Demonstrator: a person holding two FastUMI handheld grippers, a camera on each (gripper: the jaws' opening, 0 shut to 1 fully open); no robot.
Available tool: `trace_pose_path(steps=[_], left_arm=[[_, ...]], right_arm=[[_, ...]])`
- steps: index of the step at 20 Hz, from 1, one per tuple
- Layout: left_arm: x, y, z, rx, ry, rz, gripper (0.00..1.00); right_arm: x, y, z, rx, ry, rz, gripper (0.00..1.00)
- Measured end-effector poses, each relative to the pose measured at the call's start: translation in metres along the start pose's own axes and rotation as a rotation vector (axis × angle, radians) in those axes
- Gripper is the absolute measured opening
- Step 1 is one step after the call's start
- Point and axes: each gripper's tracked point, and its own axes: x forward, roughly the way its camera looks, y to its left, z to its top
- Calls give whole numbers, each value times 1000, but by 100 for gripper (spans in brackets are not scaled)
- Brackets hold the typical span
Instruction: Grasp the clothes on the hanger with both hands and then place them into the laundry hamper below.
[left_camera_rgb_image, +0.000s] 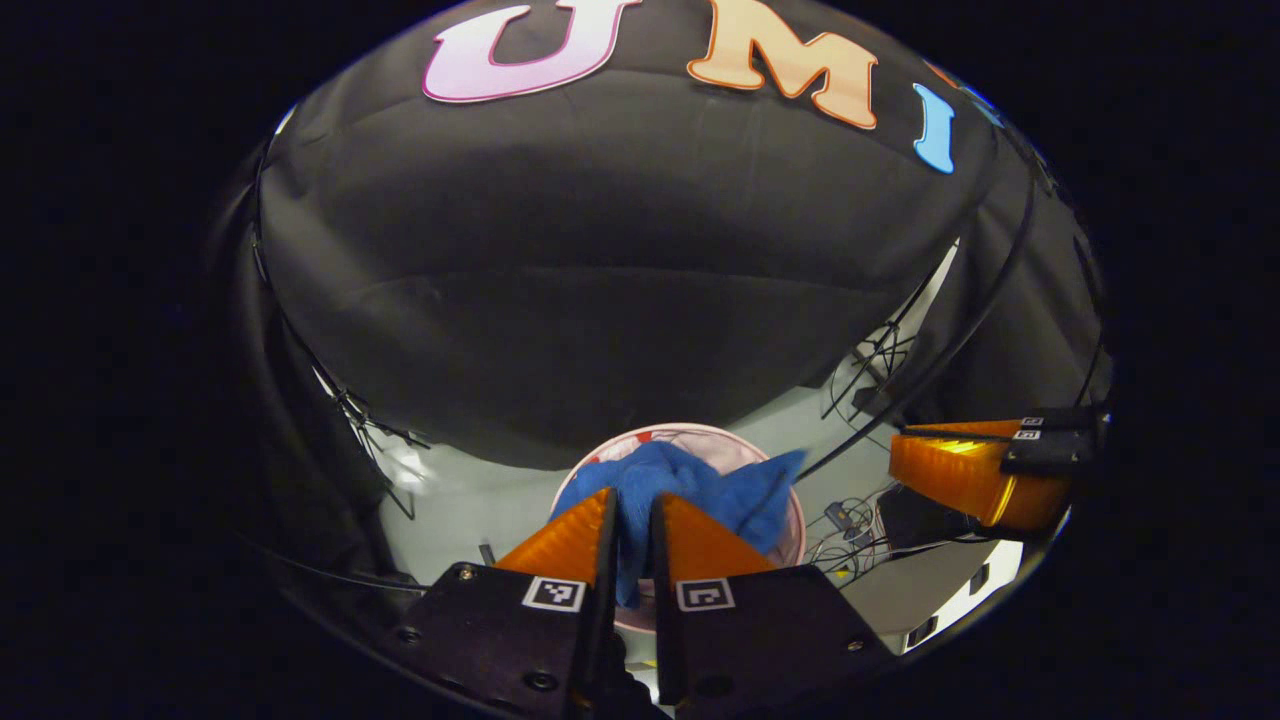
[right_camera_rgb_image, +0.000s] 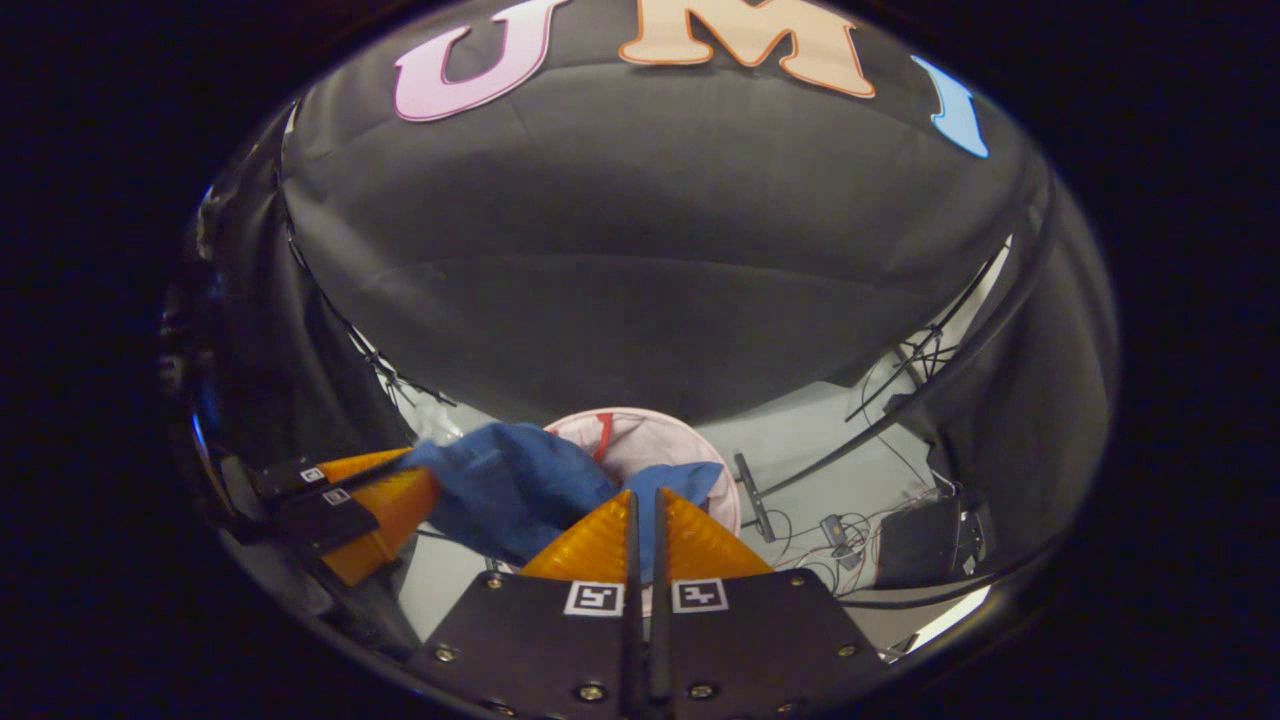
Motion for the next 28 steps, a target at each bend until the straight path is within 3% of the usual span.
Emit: trace_pose_path(steps=[1,2,3,4,5,6,9,10,12,13,14,15,16,21,25,28], left_arm=[[-10,-6,6,6,-20,-3,23],[-21,-10,16,13,-46,5,43],[-30,-13,23,17,-74,17,36],[-43,-18,28,19,-98,23,48],[-53,-21,26,12,-112,32,52],[-63,-24,25,1,-125,44,63],[-88,-36,23,-6,-150,82,63],[-97,-40,18,-12,-152,89,68],[-114,-46,15,-40,-164,116,89],[-124,-46,13,-59,-168,130,92],[-135,-47,10,-83,-169,143,94],[-146,-50,9,-99,-180,151,94],[-158,-50,10,-110,-194,165,94],[-221,-37,33,-101,-304,253,98],[-255,-36,51,-64,-368,262,97],[-280,-23,60,-50,-407,290,97]], right_arm=[[-5,1,5,-11,-20,14,3],[-16,1,4,-27,-32,26,5],[-22,0,3,-40,-43,38,6],[-34,-1,0,-50,-59,50,8],[-44,-5,-1,-52,-72,56,12],[-53,-8,-2,-44,-89,67,12],[-75,-17,-6,-26,-123,92,15],[-83,-21,-6,-26,-138,95,16],[-97,-28,-4,-50,-183,100,23],[-105,-29,-3,-59,-198,117,25],[-113,-29,-6,-67,-213,132,28],[-121,-30,-6,-73,-229,143,41],[-128,-31,-6,-78,-246,150,47],[-163,-34,-7,-66,-318,169,98],[-194,-36,11,-18,-396,156,94],[-223,-35,28,4,-462,143,98]])
